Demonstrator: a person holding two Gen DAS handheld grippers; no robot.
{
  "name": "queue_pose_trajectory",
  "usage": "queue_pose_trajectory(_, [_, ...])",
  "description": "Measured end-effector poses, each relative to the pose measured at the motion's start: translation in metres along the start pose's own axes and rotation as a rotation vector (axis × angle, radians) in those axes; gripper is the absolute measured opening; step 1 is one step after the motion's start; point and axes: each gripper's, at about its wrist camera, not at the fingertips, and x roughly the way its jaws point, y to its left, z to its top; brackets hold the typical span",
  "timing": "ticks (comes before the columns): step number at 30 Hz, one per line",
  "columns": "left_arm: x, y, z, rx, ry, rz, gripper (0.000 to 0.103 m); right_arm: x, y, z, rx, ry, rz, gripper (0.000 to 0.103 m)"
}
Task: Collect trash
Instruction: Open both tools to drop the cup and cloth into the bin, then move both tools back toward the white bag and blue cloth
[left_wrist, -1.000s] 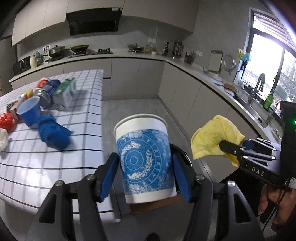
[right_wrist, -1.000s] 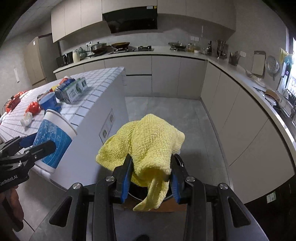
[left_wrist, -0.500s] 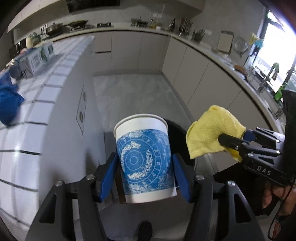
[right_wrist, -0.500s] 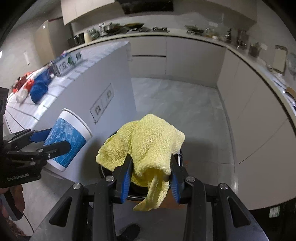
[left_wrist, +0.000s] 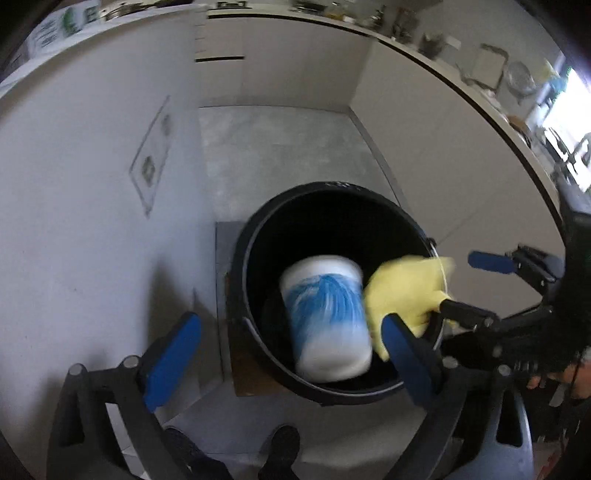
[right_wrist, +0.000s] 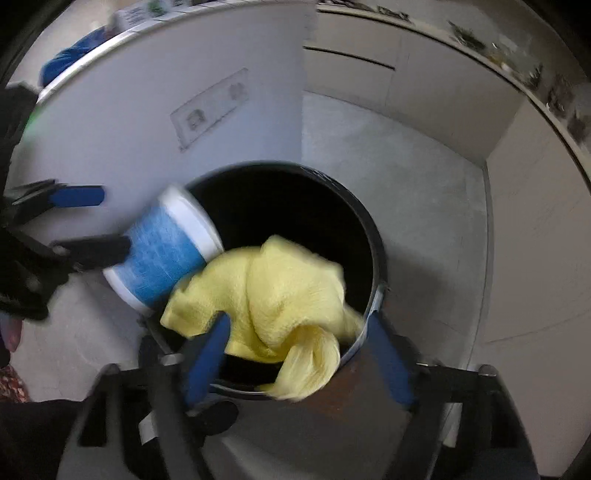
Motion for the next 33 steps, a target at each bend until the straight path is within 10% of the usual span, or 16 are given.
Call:
queue_pose_trajectory(11, [-0.027,-0.011,-0.016,0.028,-0.025,0.062,0.102,-0.031,-0.009,-0.005,0.086,-0.074,-0.010,0.100])
queue_pose_trajectory(33, [-0.143,0.000,0.012,0.053,-0.222,0.041,0.103,-0.154,0.053,0.024,0.163,-0.263,-0.120,0.100])
